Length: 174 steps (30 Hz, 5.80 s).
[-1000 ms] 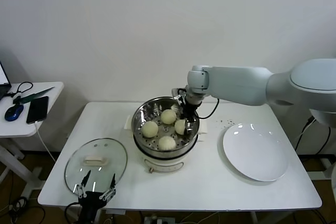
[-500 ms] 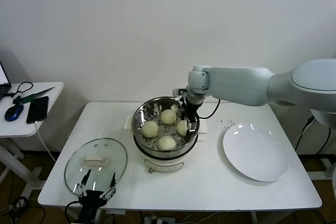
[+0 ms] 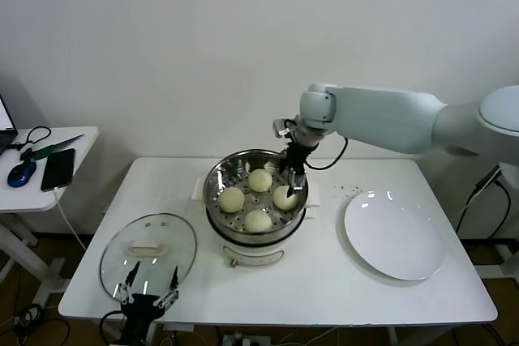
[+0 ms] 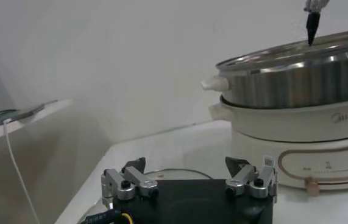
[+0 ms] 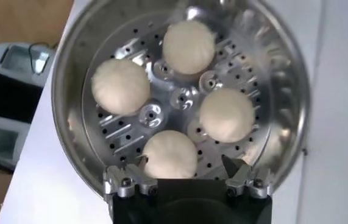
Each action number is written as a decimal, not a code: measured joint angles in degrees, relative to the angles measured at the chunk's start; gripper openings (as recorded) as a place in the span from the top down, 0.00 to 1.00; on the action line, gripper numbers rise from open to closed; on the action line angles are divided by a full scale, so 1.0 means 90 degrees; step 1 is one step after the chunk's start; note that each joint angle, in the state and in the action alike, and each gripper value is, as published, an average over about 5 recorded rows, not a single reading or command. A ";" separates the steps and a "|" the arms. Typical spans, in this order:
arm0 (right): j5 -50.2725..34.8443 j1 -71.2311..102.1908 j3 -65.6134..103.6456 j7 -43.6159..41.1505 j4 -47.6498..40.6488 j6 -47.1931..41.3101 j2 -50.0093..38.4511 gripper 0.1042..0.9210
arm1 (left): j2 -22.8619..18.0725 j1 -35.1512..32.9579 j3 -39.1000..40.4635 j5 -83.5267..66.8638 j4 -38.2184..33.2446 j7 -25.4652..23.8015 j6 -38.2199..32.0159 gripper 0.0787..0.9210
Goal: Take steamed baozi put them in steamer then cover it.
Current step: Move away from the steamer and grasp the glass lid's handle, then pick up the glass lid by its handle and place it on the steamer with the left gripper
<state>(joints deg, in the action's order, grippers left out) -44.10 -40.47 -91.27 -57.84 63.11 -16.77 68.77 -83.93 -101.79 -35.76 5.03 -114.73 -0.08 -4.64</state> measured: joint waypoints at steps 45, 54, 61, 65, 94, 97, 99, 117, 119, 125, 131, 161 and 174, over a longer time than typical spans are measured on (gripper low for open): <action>0.0695 0.9574 1.0918 0.4094 0.2844 0.2189 -0.2927 0.12 | -0.0221 0.0418 -0.0534 0.2307 -0.0504 -0.0172 0.0176 0.12; 0.1156 1.1217 1.2583 0.4350 0.3142 0.1902 -0.2147 0.12 | -0.0109 0.0532 -0.0633 0.4891 -0.0542 -0.0346 0.0132 0.12; 0.1400 1.1943 1.3268 0.4333 0.3018 0.1972 -0.1723 0.12 | -0.0088 0.0726 -0.0642 0.6746 -0.0210 -0.0292 0.0187 0.12; 0.1520 1.2170 1.3463 0.4289 0.2924 0.2053 -0.1539 0.12 | -0.0088 0.0884 -0.0678 0.7505 0.0155 -0.0181 0.0189 0.12; 0.2126 1.2446 1.3661 0.4266 0.2725 0.2196 -0.1017 0.12 | -0.0181 0.2601 -0.0683 0.9242 0.2625 0.0924 0.0333 0.12; 0.2176 1.2478 1.3664 0.4253 0.2713 0.2212 -0.0981 0.12 | -0.0178 0.2736 -0.0679 0.9267 0.2781 0.1018 0.0366 0.12; 0.2209 1.2502 1.3664 0.4235 0.2712 0.2222 -0.0964 0.12 | -0.0169 0.2804 -0.0685 0.9281 0.2864 0.1064 0.0382 0.12; 0.2487 1.2554 1.3672 0.4109 0.2646 0.2313 -0.0825 0.12 | -0.0100 0.2952 -0.0692 0.9228 0.3143 0.1075 0.0365 0.69; 0.2504 1.2556 1.3678 0.4101 0.2633 0.2325 -0.0823 0.12 | -0.0086 0.2938 -0.0686 0.9197 0.3124 0.1068 0.0365 0.76; 0.2524 1.2556 1.3691 0.4084 0.2617 0.2342 -0.0829 0.12 | -0.0028 0.2848 -0.0651 0.9060 0.2976 0.1040 0.0392 0.91; 0.2533 1.2522 1.3695 0.4080 0.2581 0.2363 -0.0848 0.12 | 0.0066 0.2641 -0.0568 0.8834 0.2564 0.0968 0.0527 0.91; 0.2574 1.1858 1.3315 0.4073 0.2091 0.2381 -0.1192 0.12 | 0.1741 0.2459 0.1257 0.8690 -0.0790 -0.0341 0.4028 0.91; 0.2634 1.1673 1.3302 0.4016 0.1828 0.2457 -0.1198 0.12 | 0.1350 0.4108 0.3337 0.9511 -0.0469 -0.1816 0.4961 0.91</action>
<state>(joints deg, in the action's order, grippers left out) -20.40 64.59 28.45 -21.70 79.56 5.34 57.98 -71.78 -64.82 -5.73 90.63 -118.95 -16.43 40.01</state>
